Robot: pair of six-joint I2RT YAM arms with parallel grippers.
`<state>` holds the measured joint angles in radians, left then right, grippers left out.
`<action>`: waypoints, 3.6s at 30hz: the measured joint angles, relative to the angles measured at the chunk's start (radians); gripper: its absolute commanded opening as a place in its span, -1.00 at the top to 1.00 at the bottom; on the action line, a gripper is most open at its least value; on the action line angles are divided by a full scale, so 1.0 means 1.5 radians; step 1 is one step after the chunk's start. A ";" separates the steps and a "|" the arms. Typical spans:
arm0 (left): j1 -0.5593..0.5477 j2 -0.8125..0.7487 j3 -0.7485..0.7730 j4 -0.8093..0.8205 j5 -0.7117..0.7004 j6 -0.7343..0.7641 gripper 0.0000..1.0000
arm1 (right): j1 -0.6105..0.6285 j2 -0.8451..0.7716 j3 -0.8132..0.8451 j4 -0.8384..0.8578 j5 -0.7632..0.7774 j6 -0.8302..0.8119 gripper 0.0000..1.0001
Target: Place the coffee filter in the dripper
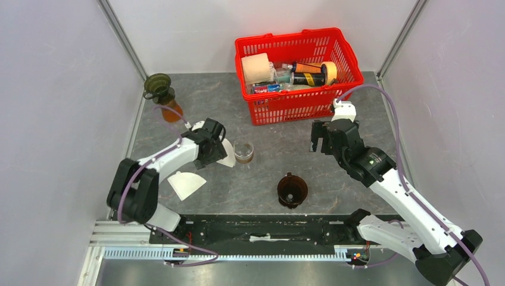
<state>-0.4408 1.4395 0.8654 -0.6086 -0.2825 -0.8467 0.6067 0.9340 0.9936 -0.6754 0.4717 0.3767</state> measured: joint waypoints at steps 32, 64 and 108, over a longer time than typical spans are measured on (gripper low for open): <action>0.002 0.191 0.151 -0.012 -0.021 0.023 -0.41 | 0.000 0.023 -0.004 0.000 0.001 -0.007 -0.94; 0.049 0.237 0.167 0.016 0.027 0.110 -0.25 | 0.000 0.028 -0.008 0.000 0.032 -0.007 -0.94; -0.062 -0.287 0.032 0.435 0.737 0.271 0.95 | 0.000 -0.047 -0.030 0.113 -0.378 0.000 -0.98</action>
<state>-0.5331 1.0084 0.9138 0.0433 0.8227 -0.4397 0.6067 0.8635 0.9489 -0.5064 -0.0952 0.3767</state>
